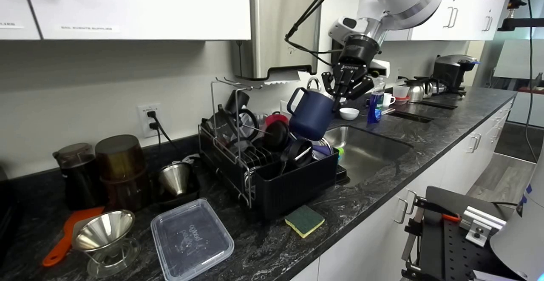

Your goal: Put the cup in the sink on the dish rack

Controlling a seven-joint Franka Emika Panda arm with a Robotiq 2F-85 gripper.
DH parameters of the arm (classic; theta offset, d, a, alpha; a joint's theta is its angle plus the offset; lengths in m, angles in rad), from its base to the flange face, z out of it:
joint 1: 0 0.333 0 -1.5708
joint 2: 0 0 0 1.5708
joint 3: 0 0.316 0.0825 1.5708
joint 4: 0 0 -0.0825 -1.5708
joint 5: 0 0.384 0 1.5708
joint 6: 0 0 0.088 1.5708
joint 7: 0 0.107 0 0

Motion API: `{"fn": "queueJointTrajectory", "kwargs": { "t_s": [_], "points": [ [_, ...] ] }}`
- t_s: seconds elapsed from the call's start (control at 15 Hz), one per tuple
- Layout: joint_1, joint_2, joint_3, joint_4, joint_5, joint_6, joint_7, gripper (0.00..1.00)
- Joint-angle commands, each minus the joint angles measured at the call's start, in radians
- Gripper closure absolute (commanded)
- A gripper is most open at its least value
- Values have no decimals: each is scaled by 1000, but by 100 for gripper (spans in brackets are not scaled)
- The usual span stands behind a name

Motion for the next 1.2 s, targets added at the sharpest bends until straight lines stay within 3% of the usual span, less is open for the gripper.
{"fn": "queueJointTrajectory", "kwargs": {
  "t_s": [0.0,0.6,1.13],
  "points": [
    [-20,-8,23,-4,30,-16,-22,98],
    [-3,-38,50,-22,271,-24,-171,98],
    [-27,-13,59,-29,315,-32,-204,98]
  ]
}}
